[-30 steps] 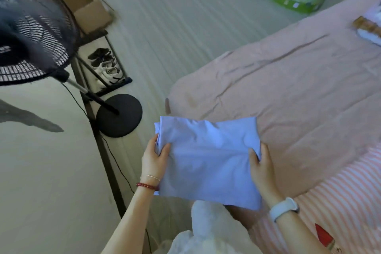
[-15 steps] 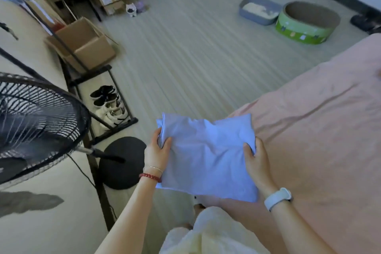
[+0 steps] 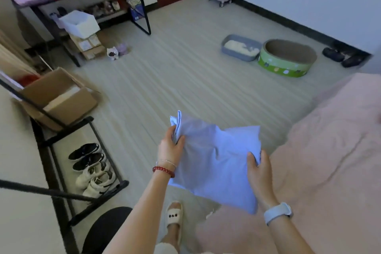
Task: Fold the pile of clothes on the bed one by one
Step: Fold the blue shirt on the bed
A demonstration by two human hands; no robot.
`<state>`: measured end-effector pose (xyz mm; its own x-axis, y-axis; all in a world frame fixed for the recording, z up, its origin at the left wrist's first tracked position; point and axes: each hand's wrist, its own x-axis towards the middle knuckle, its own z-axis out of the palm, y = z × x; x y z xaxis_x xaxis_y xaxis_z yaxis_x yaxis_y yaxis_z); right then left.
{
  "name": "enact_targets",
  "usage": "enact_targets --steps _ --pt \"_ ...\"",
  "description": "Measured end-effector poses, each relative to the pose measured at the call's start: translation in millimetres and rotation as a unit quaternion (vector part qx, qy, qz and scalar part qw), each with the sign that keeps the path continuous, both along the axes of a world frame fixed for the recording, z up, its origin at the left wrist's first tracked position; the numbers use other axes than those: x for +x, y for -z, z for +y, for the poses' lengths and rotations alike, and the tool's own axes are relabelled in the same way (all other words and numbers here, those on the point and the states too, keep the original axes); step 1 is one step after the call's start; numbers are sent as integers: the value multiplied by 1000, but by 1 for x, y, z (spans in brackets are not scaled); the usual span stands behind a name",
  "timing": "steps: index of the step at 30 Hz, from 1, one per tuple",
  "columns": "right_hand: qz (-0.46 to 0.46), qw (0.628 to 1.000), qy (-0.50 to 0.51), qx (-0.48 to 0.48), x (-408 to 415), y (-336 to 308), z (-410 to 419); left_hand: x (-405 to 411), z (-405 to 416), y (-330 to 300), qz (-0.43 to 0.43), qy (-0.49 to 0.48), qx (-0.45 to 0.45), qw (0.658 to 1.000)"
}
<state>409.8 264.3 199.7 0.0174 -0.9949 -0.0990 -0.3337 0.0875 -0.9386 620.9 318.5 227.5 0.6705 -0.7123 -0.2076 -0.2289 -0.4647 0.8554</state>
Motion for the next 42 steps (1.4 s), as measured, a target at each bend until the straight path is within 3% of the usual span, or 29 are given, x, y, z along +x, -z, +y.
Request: enact_targets --steps 9,18,30,42 --pt "-19 998 63 6 70 -3 -111 81 -136 0 28 56 -30 998" --pt "-16 986 164 8 47 0 -247 68 -317 10 53 160 -26 985" --pt "19 929 369 6 -112 -36 -457 -118 -622 -14 51 378 -32 924" --pt "10 779 626 19 -273 -39 -598 -361 -849 -15 66 620 -48 780"
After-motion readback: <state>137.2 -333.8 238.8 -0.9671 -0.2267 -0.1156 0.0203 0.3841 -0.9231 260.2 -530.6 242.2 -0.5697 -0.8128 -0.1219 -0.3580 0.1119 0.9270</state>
